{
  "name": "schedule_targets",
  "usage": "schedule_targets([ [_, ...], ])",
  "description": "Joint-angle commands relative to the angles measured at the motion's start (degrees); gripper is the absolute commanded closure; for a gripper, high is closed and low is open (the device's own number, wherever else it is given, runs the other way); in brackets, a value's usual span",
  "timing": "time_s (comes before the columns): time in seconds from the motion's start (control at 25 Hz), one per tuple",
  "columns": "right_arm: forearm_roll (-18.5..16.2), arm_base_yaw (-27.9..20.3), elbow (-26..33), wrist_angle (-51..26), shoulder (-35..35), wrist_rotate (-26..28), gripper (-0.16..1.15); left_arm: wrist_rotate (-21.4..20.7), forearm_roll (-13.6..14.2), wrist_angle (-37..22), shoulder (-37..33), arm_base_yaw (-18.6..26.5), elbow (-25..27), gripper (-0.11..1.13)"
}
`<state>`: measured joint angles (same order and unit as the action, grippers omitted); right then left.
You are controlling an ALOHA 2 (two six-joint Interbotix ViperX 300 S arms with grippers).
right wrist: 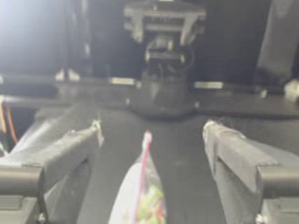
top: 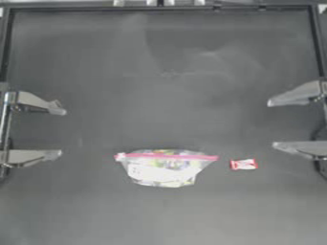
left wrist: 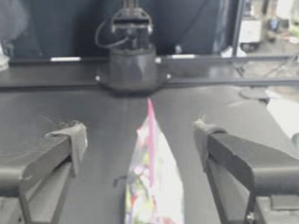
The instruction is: Put candy in bag
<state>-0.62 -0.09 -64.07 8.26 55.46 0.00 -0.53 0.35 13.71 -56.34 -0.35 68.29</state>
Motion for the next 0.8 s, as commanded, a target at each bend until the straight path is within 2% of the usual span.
schedule_targets([
  [0.04, 1.41, 0.0, 6.06, -7.21, -1.76, 0.0, 0.0, 0.0, 0.35, -0.62, 0.26, 0.0, -0.44, 0.01],
  [0.32, 4.39, -2.29, 17.58, -23.03, -9.93, 0.0, 0.0, 0.0, 0.35, -2.37, 0.18, -0.09, -0.35, 0.01],
  [0.8, 5.01, -3.25, 35.86, -40.87, -26.54, 0.09, 0.0, 0.09, 0.35, -3.08, -2.2, 0.62, 1.58, 0.01],
])
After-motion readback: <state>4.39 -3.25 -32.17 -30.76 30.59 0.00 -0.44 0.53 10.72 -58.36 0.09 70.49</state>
